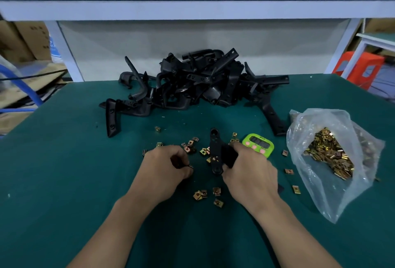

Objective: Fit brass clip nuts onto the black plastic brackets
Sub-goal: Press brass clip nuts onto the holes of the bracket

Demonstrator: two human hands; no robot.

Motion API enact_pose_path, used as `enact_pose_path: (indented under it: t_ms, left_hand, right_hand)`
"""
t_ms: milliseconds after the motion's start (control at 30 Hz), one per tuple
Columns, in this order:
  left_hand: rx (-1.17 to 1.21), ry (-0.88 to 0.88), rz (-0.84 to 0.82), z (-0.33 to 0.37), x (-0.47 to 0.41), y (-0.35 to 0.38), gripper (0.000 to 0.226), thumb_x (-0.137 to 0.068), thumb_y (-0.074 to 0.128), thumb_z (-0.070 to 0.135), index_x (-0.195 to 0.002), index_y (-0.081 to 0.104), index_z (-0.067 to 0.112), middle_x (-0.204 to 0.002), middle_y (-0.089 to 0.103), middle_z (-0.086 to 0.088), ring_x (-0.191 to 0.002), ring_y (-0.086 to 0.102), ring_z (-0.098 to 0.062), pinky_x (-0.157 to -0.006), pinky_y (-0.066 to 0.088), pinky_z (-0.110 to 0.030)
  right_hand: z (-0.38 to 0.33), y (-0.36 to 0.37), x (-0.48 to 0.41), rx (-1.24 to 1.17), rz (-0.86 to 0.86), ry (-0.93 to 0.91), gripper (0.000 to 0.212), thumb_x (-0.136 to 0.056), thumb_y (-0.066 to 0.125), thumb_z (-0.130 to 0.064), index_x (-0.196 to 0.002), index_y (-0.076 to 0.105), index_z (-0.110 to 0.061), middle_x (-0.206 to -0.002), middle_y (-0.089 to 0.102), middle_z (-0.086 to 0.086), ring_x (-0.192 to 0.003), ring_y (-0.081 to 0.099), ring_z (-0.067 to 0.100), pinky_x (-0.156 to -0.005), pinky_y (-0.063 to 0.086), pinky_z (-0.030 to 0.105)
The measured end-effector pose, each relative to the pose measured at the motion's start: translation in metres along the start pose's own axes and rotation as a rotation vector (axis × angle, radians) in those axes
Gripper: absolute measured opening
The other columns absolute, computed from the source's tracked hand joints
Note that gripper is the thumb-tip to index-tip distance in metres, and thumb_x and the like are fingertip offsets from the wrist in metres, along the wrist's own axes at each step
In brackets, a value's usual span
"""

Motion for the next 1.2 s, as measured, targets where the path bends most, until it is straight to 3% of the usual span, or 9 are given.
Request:
enact_pose_path:
  t_ms: [100,267,400,500,600,767,933,1033,1200]
  left_hand:
    - [0.053,-0.021,0.018,0.001,0.001,-0.001,0.027,-0.074,0.09,0.02,-0.067,0.07,0.036,-0.07,0.069,0.024,-0.073,0.063,0.007,-0.059,0.046,-0.007]
    - [0.235,-0.019,0.081,0.008,0.003,-0.004,0.031,-0.079,0.085,0.011,-0.072,0.076,0.04,-0.074,0.074,0.022,-0.071,0.068,0.007,-0.06,0.045,-0.004]
    - [0.216,0.018,0.041,0.014,0.007,0.002,0.037,-0.085,0.08,0.008,-0.081,0.078,0.044,-0.077,0.073,0.029,-0.076,0.068,0.01,-0.066,0.047,-0.003]
    - [0.204,0.004,0.047,0.016,0.008,0.002,0.04,-0.085,0.077,0.004,-0.091,0.078,0.043,-0.071,0.069,0.035,-0.071,0.066,0.015,-0.062,0.045,-0.001]
    - [0.338,-0.051,0.046,0.011,0.005,0.003,0.036,-0.081,0.081,0.002,-0.096,0.079,0.034,-0.075,0.074,0.026,-0.072,0.07,0.008,-0.061,0.049,-0.003]
    - [0.441,-0.109,0.089,0.004,0.002,0.0,0.027,-0.076,0.088,0.01,-0.077,0.078,0.035,-0.076,0.078,0.014,-0.072,0.075,-0.004,-0.062,0.055,-0.014]
    - [0.477,-0.121,0.124,0.003,0.003,-0.002,0.02,-0.078,0.087,0.016,-0.078,0.081,0.035,-0.075,0.078,0.01,-0.061,0.071,-0.005,-0.053,0.05,-0.015]
    - [0.54,-0.149,0.125,0.001,0.004,0.0,0.017,-0.084,0.083,0.014,-0.076,0.082,0.03,-0.072,0.077,0.001,-0.058,0.071,-0.013,-0.045,0.046,-0.019]
    - [0.483,-0.14,0.226,0.004,0.004,-0.007,0.016,-0.088,0.079,0.023,-0.075,0.077,0.032,-0.071,0.076,0.008,-0.064,0.074,-0.01,-0.051,0.049,-0.02]
  right_hand:
    - [-0.004,0.003,0.001,-0.009,-0.032,-0.042,0.02,-0.081,0.071,-0.033,-0.093,0.055,-0.032,-0.063,0.049,-0.014,-0.058,0.042,0.018,-0.057,0.034,0.032]
    - [-0.01,-0.005,0.004,-0.047,0.004,-0.083,0.022,-0.078,0.071,-0.035,-0.093,0.054,-0.034,-0.064,0.053,-0.014,-0.058,0.043,0.018,-0.056,0.035,0.03]
    - [-0.028,-0.008,0.013,-0.147,-0.018,-0.189,0.029,-0.075,0.069,-0.032,-0.098,0.054,-0.04,-0.074,0.059,-0.019,-0.065,0.053,0.008,-0.055,0.041,0.027]
    - [-0.033,-0.001,0.014,-0.088,-0.066,-0.205,0.021,-0.076,0.066,-0.03,-0.094,0.054,-0.035,-0.077,0.06,-0.015,-0.069,0.055,0.012,-0.059,0.045,0.032]
    - [-0.027,-0.001,0.009,-0.07,-0.047,-0.16,0.018,-0.079,0.066,-0.029,-0.091,0.054,-0.03,-0.075,0.061,-0.011,-0.067,0.054,0.017,-0.058,0.042,0.033]
    - [-0.022,-0.005,0.007,-0.007,-0.009,-0.109,0.02,-0.078,0.071,-0.029,-0.086,0.052,-0.031,-0.063,0.052,-0.015,-0.052,0.039,0.005,-0.05,0.021,0.017]
    - [-0.016,-0.006,0.005,-0.01,-0.01,-0.07,0.022,-0.078,0.072,-0.031,-0.088,0.051,-0.032,-0.061,0.048,-0.016,-0.05,0.035,0.004,-0.049,0.02,0.019]
    - [-0.014,-0.004,0.004,0.002,-0.025,-0.07,0.021,-0.08,0.071,-0.033,-0.091,0.053,-0.032,-0.065,0.051,-0.015,-0.055,0.04,0.013,-0.051,0.029,0.029]
    - [-0.011,-0.003,0.004,-0.014,-0.023,-0.064,0.02,-0.081,0.071,-0.032,-0.093,0.054,-0.034,-0.066,0.052,-0.013,-0.062,0.043,0.02,-0.058,0.034,0.031]
Point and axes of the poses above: each hand's wrist, its own x-axis away from the middle knuckle, its own y-axis out of the palm, z = x × y, the point moved 9 cm from there along -x, towards the middle knuckle
